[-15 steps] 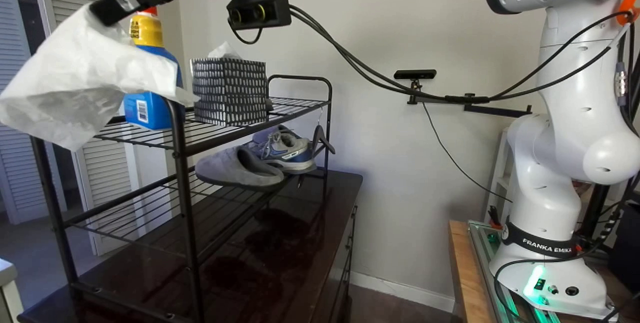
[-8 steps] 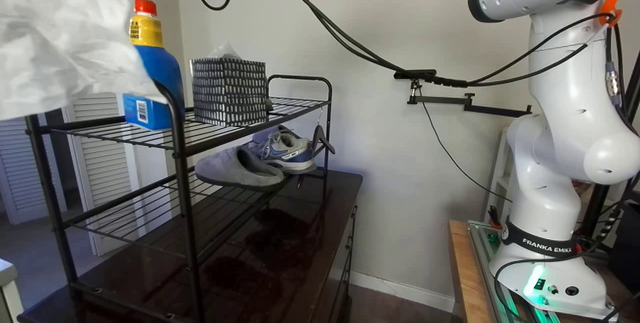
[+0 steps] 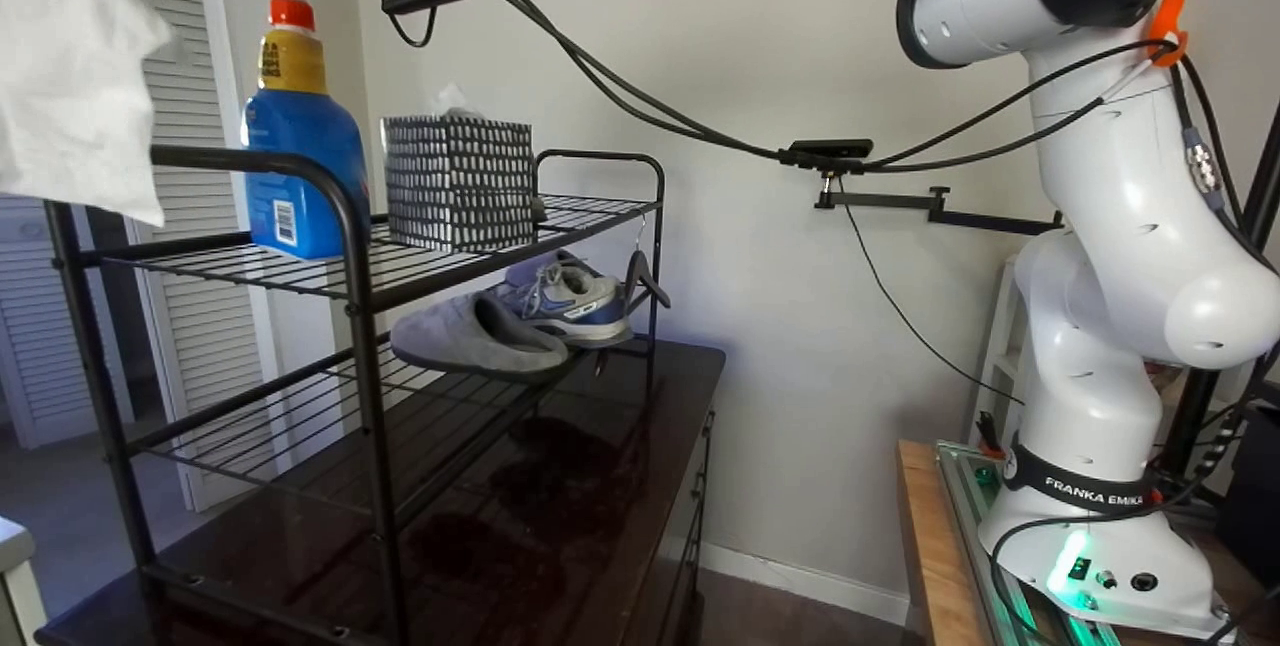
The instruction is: Put the cloth on the stand
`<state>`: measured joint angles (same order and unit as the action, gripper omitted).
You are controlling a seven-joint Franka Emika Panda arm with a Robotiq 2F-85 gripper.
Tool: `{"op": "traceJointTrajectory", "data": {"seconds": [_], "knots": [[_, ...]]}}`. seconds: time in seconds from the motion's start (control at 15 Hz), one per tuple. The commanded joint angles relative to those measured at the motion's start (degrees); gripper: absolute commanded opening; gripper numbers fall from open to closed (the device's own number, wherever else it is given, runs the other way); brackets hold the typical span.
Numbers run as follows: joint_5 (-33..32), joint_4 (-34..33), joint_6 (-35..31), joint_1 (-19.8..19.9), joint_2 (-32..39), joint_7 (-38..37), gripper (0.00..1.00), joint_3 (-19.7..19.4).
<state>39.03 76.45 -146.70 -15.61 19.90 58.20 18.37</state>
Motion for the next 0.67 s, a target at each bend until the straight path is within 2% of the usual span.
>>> {"op": "traceJointTrajectory", "data": {"seconds": [0.0, 0.2, 0.6], "knots": [[0.36, 3.52, -1.24, 0.57, -1.22, -3.29, 0.00, -1.28], [-0.12, 8.12, -0.86, 0.70, -3.65, -7.43, 0.00, -2.74], [-2.55, 15.64, -5.38, -0.47, -7.08, -15.42, 0.00, -5.91]]}}
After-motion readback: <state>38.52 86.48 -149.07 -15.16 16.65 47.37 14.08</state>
